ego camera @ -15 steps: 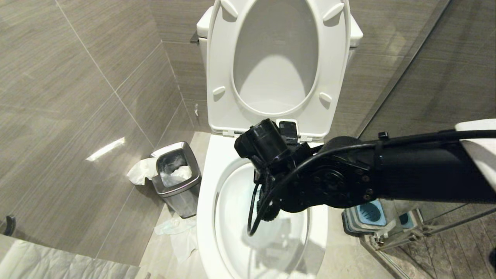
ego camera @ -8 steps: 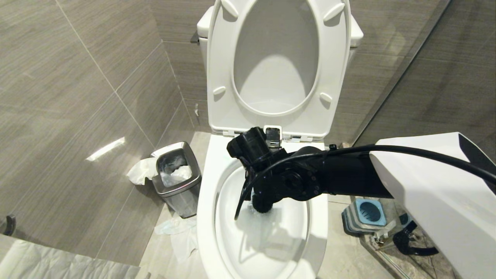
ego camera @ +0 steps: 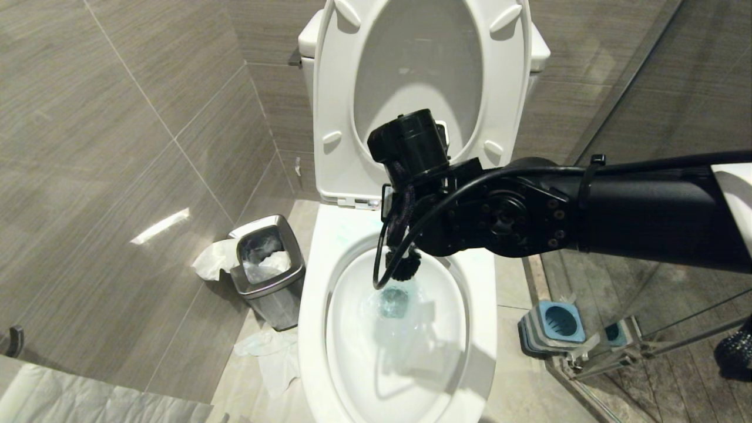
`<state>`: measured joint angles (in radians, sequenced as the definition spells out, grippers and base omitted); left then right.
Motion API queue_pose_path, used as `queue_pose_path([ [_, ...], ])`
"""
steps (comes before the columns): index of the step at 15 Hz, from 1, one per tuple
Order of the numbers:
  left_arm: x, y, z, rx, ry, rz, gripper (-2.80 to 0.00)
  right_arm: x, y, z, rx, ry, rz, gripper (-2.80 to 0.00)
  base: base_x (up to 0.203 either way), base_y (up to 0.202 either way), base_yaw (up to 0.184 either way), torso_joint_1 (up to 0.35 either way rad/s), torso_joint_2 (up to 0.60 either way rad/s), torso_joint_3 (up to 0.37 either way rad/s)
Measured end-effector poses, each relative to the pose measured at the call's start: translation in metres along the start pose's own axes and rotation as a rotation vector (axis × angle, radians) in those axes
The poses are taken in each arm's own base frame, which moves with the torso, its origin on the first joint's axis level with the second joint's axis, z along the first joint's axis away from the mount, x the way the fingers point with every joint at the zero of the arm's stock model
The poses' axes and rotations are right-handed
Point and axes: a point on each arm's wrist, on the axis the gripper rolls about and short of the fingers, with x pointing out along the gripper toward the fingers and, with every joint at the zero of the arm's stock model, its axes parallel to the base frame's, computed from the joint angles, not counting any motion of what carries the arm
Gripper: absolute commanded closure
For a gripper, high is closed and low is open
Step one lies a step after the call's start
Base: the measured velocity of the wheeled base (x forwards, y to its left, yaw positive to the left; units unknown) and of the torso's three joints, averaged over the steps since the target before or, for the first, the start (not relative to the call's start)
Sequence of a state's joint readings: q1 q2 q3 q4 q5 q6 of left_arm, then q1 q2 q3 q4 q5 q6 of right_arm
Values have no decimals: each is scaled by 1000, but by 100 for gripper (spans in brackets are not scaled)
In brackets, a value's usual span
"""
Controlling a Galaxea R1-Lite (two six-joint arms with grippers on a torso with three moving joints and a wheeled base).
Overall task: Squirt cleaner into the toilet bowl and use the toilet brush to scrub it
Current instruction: Scrub the toilet bowl
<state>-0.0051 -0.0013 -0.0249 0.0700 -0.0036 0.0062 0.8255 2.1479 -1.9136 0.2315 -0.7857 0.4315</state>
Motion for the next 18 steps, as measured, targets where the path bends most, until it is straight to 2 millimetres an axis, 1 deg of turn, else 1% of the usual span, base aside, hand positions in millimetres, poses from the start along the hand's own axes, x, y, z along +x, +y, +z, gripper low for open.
queue_pose_path([
  [2,0,0,0,0,0,1,0,-1,-1,2,10,-4,2,0,0,0,0,0,0,0],
  [4,0,0,0,0,0,1,0,5,2,-5,14,8,-2,0,0,0,0,0,0,0],
  [6,0,0,0,0,0,1,0,15,7,-21,18,35,-15,0,0,0,0,0,0,0],
  [11,0,0,0,0,0,2,0,46,18,-72,-5,116,-62,0,0,0,0,0,0,0],
  [13,0,0,0,0,0,2,0,52,20,-84,-20,133,-73,0,0,0,0,0,0,0],
  [16,0,0,0,0,0,0,0,47,17,-80,-17,135,-68,0,0,0,0,0,0,0],
  [18,0,0,0,0,0,0,0,30,10,-68,-14,135,-54,0,0,0,0,0,0,0],
])
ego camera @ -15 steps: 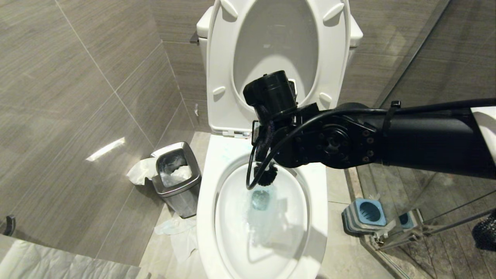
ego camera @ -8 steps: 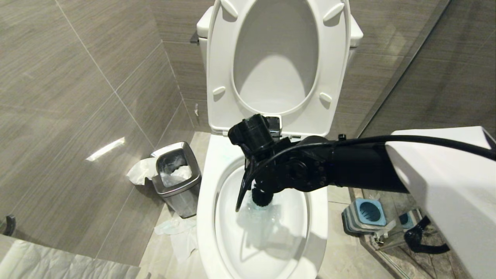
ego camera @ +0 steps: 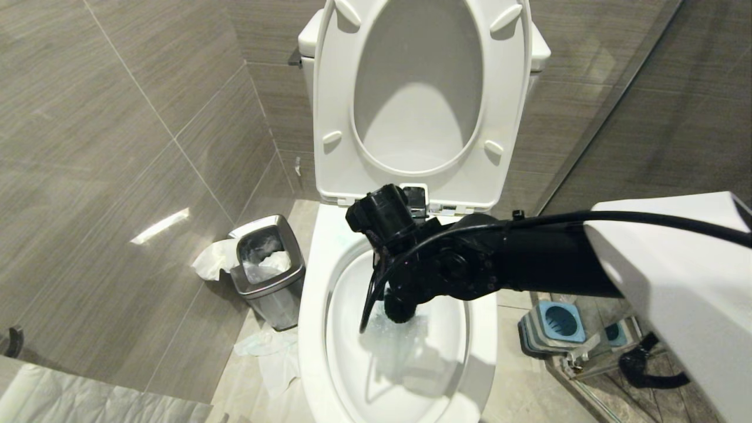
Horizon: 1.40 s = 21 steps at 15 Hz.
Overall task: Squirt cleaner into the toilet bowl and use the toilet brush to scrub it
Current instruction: Scrub the toilet bowl
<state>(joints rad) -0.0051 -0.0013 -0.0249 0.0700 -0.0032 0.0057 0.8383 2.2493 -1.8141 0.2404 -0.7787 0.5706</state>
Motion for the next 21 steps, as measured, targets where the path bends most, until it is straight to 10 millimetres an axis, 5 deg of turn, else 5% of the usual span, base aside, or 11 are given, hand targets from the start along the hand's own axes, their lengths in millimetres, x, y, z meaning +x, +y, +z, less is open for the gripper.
queue_pose_path([
  [5,0,0,0,0,0,0,0,-82,-24,16,-34,14,81,0,0,0,0,0,0,0],
  [7,0,0,0,0,0,0,0,-93,-29,21,-54,3,95,0,0,0,0,0,0,0],
  [11,0,0,0,0,0,1,0,-90,-20,22,-60,-18,113,0,0,0,0,0,0,0],
  [16,0,0,0,0,0,0,0,-66,7,11,-66,-42,126,0,0,0,0,0,0,0],
  [21,0,0,0,0,0,1,0,-41,19,20,-103,-120,126,0,0,0,0,0,0,0],
])
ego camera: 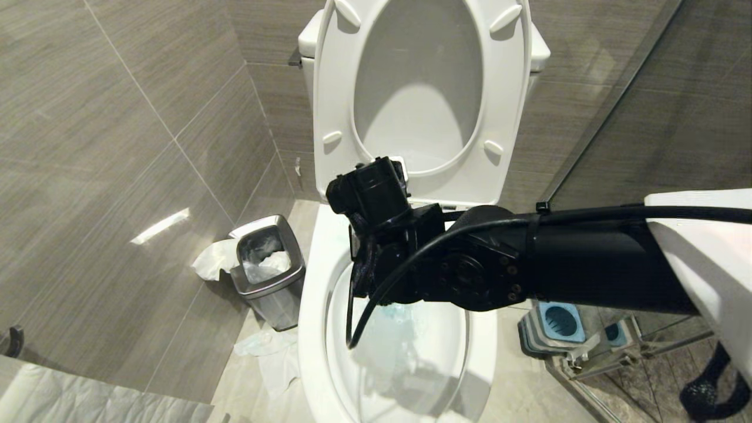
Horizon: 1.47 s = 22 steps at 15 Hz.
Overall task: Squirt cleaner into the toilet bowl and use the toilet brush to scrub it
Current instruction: Scrub the toilet bowl
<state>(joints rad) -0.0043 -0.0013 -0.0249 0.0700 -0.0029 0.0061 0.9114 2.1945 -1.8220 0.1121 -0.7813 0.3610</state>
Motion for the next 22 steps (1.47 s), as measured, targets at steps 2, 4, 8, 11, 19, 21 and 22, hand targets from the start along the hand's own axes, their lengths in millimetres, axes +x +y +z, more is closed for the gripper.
queue_pose_path([
  [2,0,0,0,0,0,-1,0,15,-7,3,-14,-15,-28,0,0,0,0,0,0,0],
  [4,0,0,0,0,0,0,0,21,-13,5,-19,-15,-46,0,0,0,0,0,0,0],
  [8,0,0,0,0,0,-1,0,15,-26,-6,-75,27,-66,0,0,0,0,0,0,0],
  [11,0,0,0,0,1,0,0,-1,-40,-9,-104,54,-68,0,0,0,0,0,0,0],
  [19,0,0,0,0,0,0,0,-86,-24,-17,-119,45,100,0,0,0,0,0,0,0],
  [21,0,0,0,0,0,0,0,-90,-14,-13,-102,24,118,0,0,0,0,0,0,0],
  [22,0,0,0,0,0,0,0,-89,-8,-11,-94,16,124,0,0,0,0,0,0,0],
])
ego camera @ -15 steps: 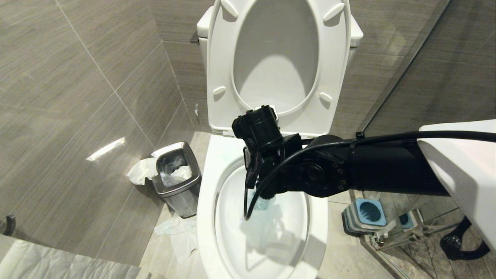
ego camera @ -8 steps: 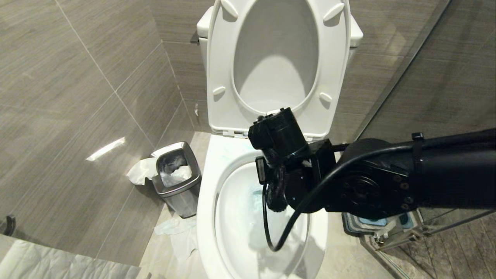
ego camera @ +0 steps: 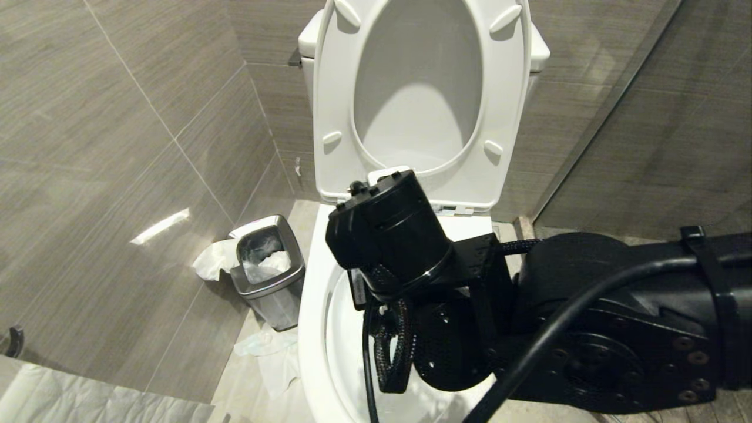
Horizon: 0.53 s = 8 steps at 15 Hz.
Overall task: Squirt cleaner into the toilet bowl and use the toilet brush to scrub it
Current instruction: Scrub the toilet bowl
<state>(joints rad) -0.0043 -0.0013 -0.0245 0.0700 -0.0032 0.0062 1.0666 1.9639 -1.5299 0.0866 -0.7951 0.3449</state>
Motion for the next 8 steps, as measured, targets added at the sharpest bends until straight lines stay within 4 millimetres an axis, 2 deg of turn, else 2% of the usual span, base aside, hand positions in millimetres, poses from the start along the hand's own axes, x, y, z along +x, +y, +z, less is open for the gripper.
queue_pose_path([
  [5,0,0,0,0,0,0,0,23,27,8,27,-44,-10,0,0,0,0,0,0,0],
  [8,0,0,0,0,0,0,0,47,30,11,26,-57,-44,0,0,0,0,0,0,0],
])
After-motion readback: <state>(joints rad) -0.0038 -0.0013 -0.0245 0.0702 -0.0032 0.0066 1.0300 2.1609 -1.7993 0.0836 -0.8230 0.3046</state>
